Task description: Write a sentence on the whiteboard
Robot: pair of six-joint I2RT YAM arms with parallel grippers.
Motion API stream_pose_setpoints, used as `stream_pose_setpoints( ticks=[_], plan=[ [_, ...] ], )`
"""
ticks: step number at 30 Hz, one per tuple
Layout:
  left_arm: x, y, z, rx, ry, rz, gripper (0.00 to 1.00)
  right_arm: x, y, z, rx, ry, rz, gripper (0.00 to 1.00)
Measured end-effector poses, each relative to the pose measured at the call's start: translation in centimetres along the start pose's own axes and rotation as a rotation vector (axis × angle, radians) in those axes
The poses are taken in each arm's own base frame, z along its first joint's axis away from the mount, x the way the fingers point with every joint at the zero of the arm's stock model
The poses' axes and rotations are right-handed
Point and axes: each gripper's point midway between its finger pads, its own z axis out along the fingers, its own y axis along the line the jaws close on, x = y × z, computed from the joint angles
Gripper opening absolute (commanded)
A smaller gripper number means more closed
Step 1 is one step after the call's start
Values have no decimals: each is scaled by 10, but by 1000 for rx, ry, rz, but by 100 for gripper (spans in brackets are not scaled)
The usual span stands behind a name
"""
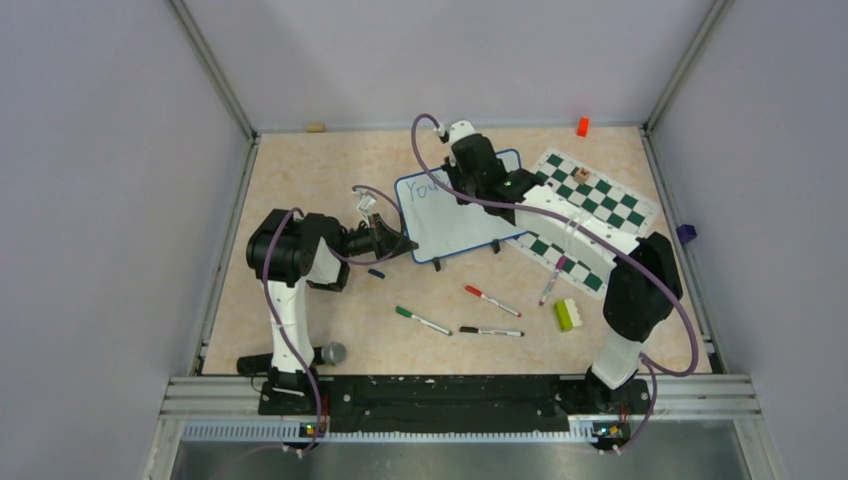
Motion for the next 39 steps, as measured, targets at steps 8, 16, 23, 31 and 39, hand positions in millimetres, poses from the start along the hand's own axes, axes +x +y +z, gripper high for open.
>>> stream_pose_setpoints(
  ticks=[8, 16, 23, 31, 39],
  plan=[
    [0, 0, 0, 0, 0, 0, 5, 2, 1, 0, -4, 9, -3, 0],
    [0, 0, 0, 1, 0, 0, 5, 12, -2, -2, 8, 48, -14, 0],
    [0, 0, 0, 1, 0, 1, 5, 17, -11, -4, 54, 65, -21, 0],
    [0, -1, 0, 4, 2, 3, 5, 17, -14, -8, 61, 54, -13, 0],
    [0, -1, 0, 4, 2, 5, 5, 4, -28, -28, 53, -33, 40, 0]
  ],
)
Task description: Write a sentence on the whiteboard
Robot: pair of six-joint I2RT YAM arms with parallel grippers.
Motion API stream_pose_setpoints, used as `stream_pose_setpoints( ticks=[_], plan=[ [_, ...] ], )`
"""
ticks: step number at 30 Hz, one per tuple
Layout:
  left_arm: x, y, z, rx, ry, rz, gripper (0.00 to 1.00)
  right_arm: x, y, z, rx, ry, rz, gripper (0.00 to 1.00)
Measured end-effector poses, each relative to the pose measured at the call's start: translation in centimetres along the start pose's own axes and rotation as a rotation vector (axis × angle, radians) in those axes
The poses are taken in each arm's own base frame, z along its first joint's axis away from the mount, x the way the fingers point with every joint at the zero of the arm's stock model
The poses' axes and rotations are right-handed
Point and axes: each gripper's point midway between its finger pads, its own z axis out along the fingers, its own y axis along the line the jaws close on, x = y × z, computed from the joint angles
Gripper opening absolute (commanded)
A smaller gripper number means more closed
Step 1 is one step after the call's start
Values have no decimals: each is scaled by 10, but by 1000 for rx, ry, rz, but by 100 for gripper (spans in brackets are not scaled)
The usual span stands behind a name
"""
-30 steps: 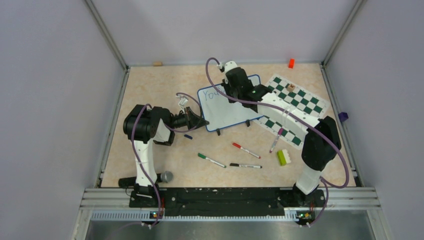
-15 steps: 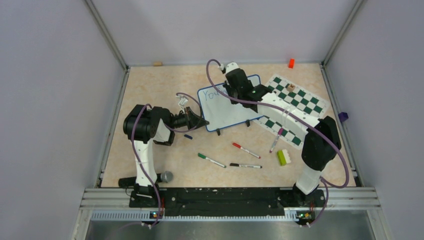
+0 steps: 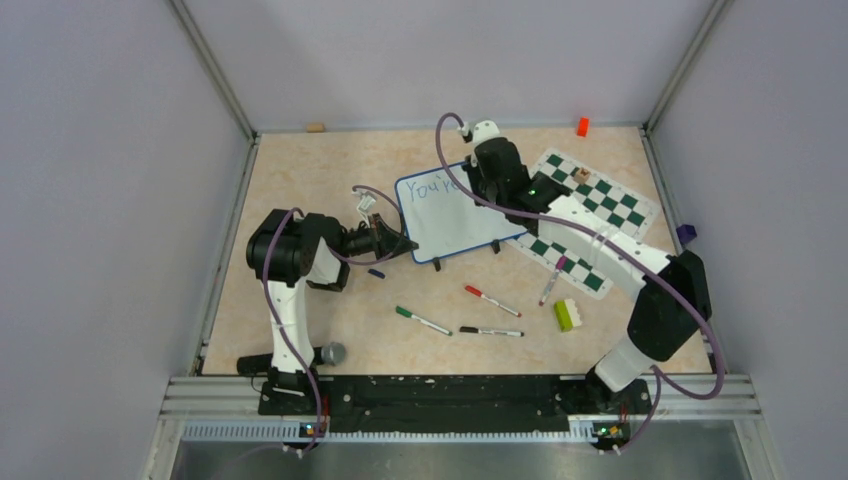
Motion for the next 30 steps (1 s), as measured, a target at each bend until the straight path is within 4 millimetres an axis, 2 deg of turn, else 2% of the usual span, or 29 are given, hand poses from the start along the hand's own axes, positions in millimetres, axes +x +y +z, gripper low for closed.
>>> stream_pose_setpoints(
  ticks=[12, 22, 30],
  plan=[
    [0, 0, 0, 0, 0, 2, 5, 0, -2, -7, -16, -71, 31, 0],
    [0, 0, 0, 0, 0, 2, 5, -3, -17, -2, -12, -72, 80, 0],
    [0, 0, 0, 1, 0, 2, 5, -3, -17, 4, -38, -60, 94, 0]
  ],
)
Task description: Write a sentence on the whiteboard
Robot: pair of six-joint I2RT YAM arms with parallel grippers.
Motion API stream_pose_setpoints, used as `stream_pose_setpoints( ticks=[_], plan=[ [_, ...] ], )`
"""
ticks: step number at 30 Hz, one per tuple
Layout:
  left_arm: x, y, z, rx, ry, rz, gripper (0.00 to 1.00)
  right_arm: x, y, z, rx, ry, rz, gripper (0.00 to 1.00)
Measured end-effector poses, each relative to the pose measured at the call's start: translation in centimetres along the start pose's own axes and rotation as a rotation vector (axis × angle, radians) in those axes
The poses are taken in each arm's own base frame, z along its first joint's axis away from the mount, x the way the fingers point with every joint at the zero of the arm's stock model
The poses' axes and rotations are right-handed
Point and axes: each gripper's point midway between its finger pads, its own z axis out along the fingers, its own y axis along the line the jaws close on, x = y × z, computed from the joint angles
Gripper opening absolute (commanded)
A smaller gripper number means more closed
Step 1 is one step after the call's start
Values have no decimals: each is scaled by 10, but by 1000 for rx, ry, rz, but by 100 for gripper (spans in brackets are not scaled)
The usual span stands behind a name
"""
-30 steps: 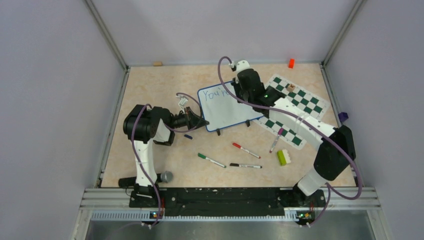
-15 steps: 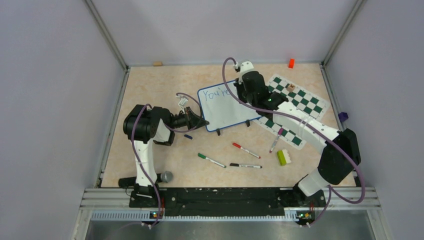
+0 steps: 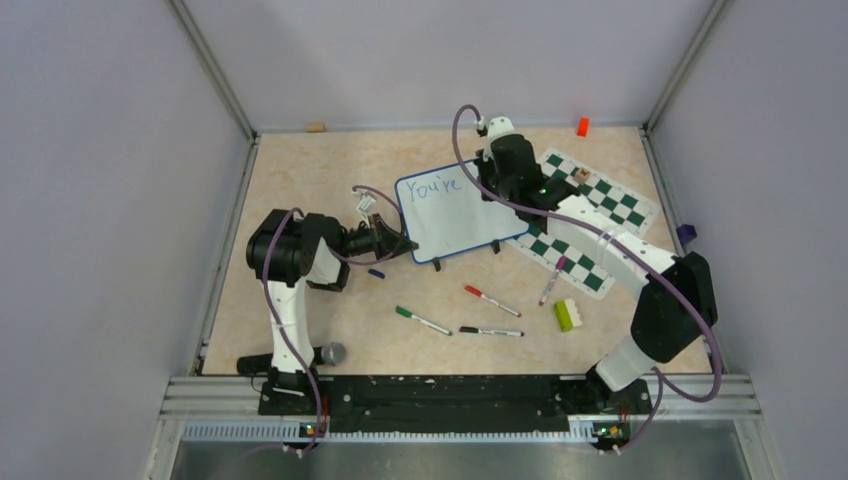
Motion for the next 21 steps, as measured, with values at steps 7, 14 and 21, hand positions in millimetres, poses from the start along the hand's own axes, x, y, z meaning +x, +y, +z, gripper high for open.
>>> stream_pose_setpoints(
  ticks=[7, 14, 21],
  plan=[
    [0, 0, 0, 0, 0, 1, 5, 4, 0, 12, 2, 29, 4, 0],
    [0, 0, 0, 0, 0, 1, 5, 6, -12, 14, 23, 39, 20, 0],
    [0, 0, 0, 1, 0, 1, 5, 6, -17, 15, 25, 42, 34, 0]
  ],
)
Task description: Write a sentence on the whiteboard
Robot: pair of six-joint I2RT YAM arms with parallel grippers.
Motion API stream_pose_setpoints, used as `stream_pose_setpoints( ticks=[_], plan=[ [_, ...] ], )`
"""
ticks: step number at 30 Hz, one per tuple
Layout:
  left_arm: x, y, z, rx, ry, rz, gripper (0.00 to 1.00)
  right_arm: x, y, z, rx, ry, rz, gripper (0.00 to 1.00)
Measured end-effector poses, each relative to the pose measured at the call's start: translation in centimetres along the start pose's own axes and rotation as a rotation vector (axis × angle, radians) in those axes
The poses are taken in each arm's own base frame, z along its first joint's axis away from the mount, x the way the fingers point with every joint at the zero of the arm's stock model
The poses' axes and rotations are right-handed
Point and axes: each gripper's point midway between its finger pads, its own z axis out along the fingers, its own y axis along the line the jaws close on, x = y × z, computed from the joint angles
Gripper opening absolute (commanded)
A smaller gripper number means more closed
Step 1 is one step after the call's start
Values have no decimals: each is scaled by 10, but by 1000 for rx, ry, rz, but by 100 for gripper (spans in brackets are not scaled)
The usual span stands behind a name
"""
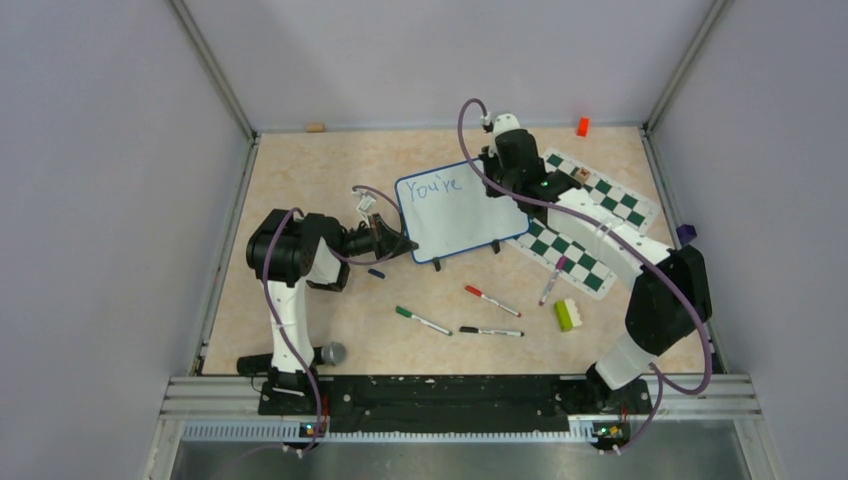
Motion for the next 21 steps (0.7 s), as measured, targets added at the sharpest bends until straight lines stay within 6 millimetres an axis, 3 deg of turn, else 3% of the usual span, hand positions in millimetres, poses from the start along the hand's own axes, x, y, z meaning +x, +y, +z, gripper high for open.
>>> stream_pose_setpoints(
  ticks=[21],
  plan=[
    [0, 0, 0, 1, 1, -3, 5, -4, 10, 10, -40, 9, 5, 0]
  ],
)
